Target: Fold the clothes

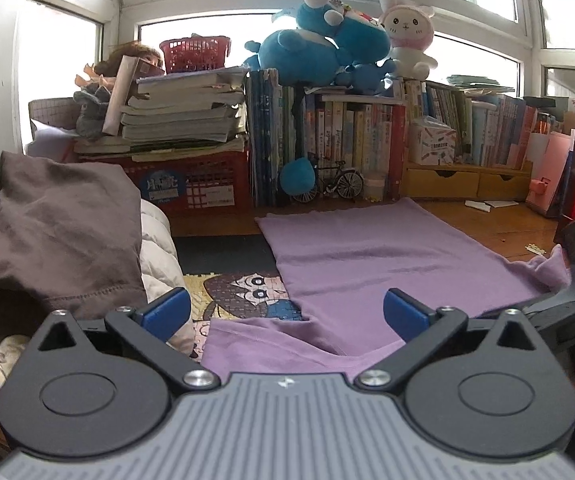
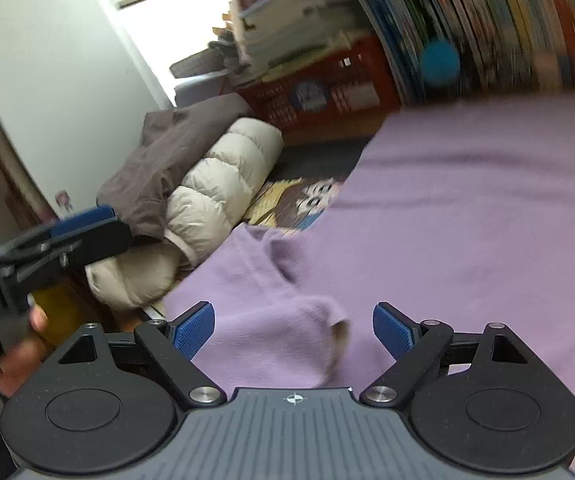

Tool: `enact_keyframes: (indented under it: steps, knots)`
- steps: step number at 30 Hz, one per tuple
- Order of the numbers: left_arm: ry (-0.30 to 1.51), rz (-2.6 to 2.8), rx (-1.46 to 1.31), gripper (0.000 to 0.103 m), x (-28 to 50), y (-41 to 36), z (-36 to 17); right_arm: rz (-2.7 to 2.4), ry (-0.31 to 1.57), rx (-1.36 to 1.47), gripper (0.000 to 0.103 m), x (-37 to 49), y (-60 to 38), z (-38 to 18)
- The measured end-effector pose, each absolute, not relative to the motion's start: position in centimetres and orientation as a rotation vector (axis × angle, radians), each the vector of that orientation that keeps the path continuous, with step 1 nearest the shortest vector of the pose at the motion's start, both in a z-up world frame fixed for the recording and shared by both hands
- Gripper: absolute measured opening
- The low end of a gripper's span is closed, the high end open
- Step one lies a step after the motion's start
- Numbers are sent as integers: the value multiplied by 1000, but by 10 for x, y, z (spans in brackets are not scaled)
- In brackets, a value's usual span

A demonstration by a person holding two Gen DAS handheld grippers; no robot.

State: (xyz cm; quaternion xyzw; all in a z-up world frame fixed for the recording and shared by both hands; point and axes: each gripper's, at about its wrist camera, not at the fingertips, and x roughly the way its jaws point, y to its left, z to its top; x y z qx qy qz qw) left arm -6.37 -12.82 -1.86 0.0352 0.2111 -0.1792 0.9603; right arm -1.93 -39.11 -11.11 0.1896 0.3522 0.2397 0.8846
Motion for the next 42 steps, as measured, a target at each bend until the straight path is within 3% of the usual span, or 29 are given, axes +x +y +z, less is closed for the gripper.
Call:
enact_keyframes:
  steps: [2, 5, 7, 10, 21, 28, 32, 42]
  knots:
    - [432, -362, 68, 103, -63, -127, -20, 516, 733, 487, 86, -17, -393, -118]
    - [436, -354, 65, 103, -61, -124, -21, 545, 746, 541, 59, -16, -392, -123]
    - [439, -348, 63, 103, -60, -121, -21, 544, 752, 536, 24, -18, -391, -124]
    - [445, -346, 57, 103, -59, -120, -23, 530, 746, 515, 9, -20, -392, -123]
    - [422, -457, 49, 103, -66, -136, -17, 502, 504, 597, 8, -22, -451, -39]
    - [429, -618, 80, 103, -70, -177, -17, 359, 416, 482, 8, -30, -501, 2]
    - [499, -583, 128, 103, -57, -194, -28, 221, 456, 385, 8, -40, -530, -3]
    - [651, -428, 321, 103, -32, -208, -66, 19, 805, 251, 9, -38, -546, -87]
